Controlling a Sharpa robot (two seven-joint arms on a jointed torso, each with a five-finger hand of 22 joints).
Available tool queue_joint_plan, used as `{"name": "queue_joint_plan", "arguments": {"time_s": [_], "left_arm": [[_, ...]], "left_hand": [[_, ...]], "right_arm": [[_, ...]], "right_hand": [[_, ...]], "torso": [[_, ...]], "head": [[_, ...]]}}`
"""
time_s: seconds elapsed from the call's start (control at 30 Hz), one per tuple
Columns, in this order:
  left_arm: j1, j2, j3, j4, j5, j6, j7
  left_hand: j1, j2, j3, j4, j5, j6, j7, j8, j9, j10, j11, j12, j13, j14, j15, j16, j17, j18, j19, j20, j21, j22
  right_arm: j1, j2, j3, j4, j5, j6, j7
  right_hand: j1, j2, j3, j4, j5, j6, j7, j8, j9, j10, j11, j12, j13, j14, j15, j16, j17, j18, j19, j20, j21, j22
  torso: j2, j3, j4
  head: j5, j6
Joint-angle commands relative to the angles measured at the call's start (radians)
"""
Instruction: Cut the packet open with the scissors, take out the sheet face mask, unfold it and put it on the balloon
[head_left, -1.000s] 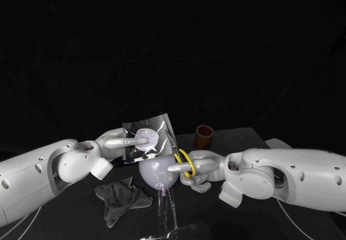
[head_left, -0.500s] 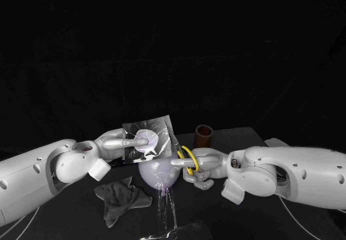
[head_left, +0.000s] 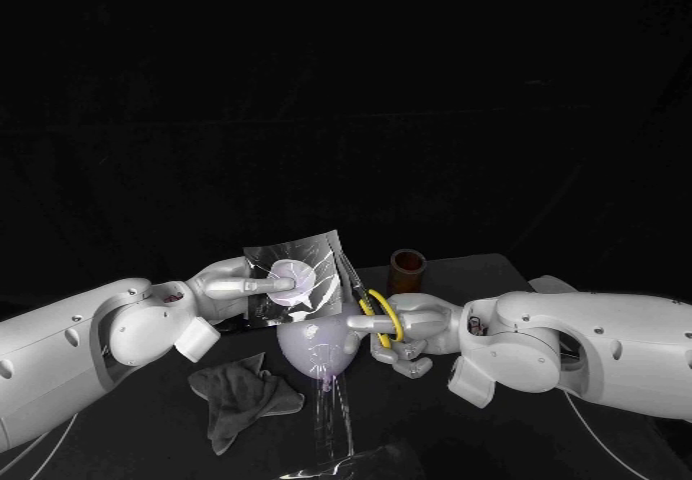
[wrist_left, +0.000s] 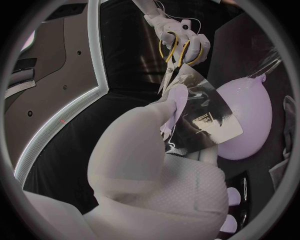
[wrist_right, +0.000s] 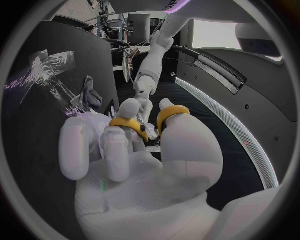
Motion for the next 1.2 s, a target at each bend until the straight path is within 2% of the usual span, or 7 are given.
{"name": "queue_joint_plan", "arguments": {"time_s": [0.03, 1.2], "left_arm": [[0.001, 0.001, 0.001, 0.001, 0.000, 0.022, 0.006], [0.001, 0.001, 0.001, 0.005, -0.007, 0.037, 0.003]], "left_hand": [[0.002, 0.005, 0.001, -0.005, 0.005, 0.003, 0.004, 0.004, 0.111, 0.009, -0.002, 0.002, -0.001, -0.001, -0.005, -0.003, 0.001, 0.010, 0.004, -0.003, 0.004, -0.001], [0.001, 0.004, 0.001, -0.006, 0.005, 0.004, 0.004, 0.004, 0.112, 0.010, -0.002, 0.002, -0.001, 0.000, -0.005, -0.002, 0.002, 0.010, 0.004, -0.003, 0.004, -0.001]], "right_arm": [[0.000, 0.001, 0.001, 0.003, -0.025, 0.019, 0.009], [0.000, 0.026, 0.001, -0.033, -0.061, 0.021, -0.008]], "right_hand": [[0.007, 0.000, -0.006, -0.001, -0.001, -0.094, 0.064, 0.002, 0.002, 0.246, 0.025, 0.884, 0.478, 0.104, 0.004, 0.004, 0.264, 0.007, -0.005, -0.001, 0.004, 0.179], [0.029, 0.013, -0.032, 0.016, -0.001, -0.098, 0.064, 0.001, 0.003, 0.246, 0.026, 0.884, 0.478, 0.104, 0.004, 0.004, 0.264, 0.005, 0.001, 0.000, 0.014, 0.183]], "torso": [[0.000, 0.0001, -0.0006], [0.000, -0.0003, -0.0001]], "head": [[0.001, 0.000], [0.004, -0.003]]}}
